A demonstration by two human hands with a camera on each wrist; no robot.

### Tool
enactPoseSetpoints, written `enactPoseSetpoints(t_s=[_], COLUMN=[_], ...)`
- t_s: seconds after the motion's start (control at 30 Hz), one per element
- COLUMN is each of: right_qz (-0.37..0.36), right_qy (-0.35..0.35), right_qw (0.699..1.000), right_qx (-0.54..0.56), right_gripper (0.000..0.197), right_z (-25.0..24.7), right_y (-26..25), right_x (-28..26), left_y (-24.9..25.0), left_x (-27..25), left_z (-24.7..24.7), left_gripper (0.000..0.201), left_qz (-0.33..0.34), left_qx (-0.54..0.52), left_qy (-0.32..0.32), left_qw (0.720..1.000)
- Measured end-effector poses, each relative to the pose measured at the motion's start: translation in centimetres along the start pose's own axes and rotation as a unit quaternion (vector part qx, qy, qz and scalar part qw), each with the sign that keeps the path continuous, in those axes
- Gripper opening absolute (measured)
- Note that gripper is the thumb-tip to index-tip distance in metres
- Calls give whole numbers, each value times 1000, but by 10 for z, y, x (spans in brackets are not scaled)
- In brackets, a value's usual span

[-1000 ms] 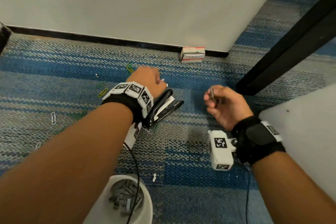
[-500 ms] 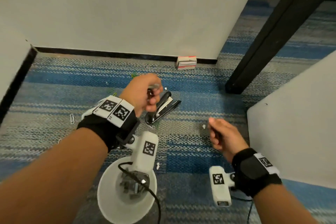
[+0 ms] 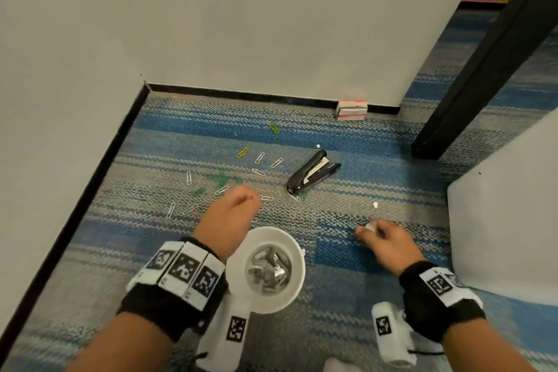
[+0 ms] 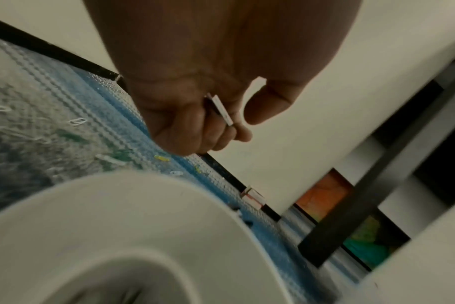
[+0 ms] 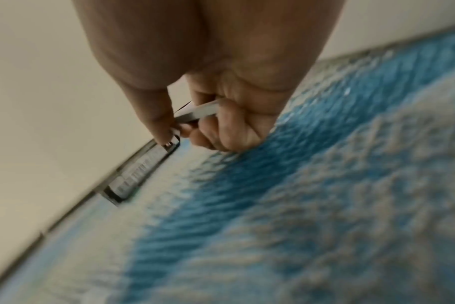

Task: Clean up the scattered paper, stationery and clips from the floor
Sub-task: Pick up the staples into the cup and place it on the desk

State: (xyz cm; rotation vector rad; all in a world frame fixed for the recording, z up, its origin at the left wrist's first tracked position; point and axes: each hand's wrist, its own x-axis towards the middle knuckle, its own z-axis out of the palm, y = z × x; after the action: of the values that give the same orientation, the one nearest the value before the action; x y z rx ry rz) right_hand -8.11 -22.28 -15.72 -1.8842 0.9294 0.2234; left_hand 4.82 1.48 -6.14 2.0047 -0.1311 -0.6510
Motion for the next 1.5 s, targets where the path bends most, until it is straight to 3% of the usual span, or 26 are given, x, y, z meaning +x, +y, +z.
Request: enactPoseSetpoints(t_s=[0.07, 0.13, 0.33, 0.43, 0.53, 0.7, 0.87, 1.0, 1.03, 1.1, 1.13, 1.2, 1.23, 1.3, 1.37, 1.4, 1.5], right_qz=[47, 46, -99, -134, -139, -168, -171, -236, -253, -276, -279, -284, -287, -287, -288, -290, -312], right_qy=[-60, -124, -216, -251, -270, -225, -206, -146, -146, -198, -237, -276, -275, -252, -221, -213, -200], right_qw=[969, 928, 930, 904, 882, 903, 899, 917, 926, 938, 930, 907, 905, 918, 930, 933, 928], right_qx=[235, 347, 281, 320, 360, 324, 347, 286, 237, 64, -28, -142, -152, -110, -55, -27, 29], right_gripper=[26, 22, 9, 14, 32, 37, 16, 9, 16, 61, 88, 127, 134, 134, 124, 117, 104], right_z=[8, 14, 34, 51, 67, 73, 73, 54, 48, 39, 39, 48, 56, 70, 75, 72, 57], right_y=[-14, -37, -87, -99, -101, -97, -96, -93, -88, -76, -70, -56, -51, -46, -50, -55, -78], right_x=[-8, -21, -57, -73, -84, -88, -86, -79, -76, -70, -67, -65, -64, -64, -68, -70, -78], left_y=[-14, -22, -45, -50, -48, -46, -48, -37, -39, -52, -64, -84, -92, -105, -105, -98, -62], left_x=[-17, -33, -61, -60, -60, -63, -62, -67, -67, -61, -57, -54, -55, -57, -58, -58, -60], left_z=[8, 16, 34, 37, 35, 36, 39, 24, 17, 5, 2, 2, 5, 11, 13, 12, 7], left_gripper=[19, 15, 25, 27, 33, 39, 36, 21, 21, 24, 25, 17, 32, 60, 84, 83, 42], left_qz=[22, 52, 116, 129, 97, 80, 83, 131, 129, 65, 8, -111, -152, -212, -230, -225, -179], left_qx=[-28, -38, -46, -62, -121, -170, -211, -250, -242, -204, -177, -129, -105, -101, -104, -107, -106], left_qy=[-1, 9, 22, 35, 42, 57, 77, 153, 184, 228, 217, 113, 55, 8, 17, 22, 57], left_qw=[999, 998, 992, 989, 987, 981, 971, 947, 944, 950, 960, 979, 981, 972, 967, 968, 976])
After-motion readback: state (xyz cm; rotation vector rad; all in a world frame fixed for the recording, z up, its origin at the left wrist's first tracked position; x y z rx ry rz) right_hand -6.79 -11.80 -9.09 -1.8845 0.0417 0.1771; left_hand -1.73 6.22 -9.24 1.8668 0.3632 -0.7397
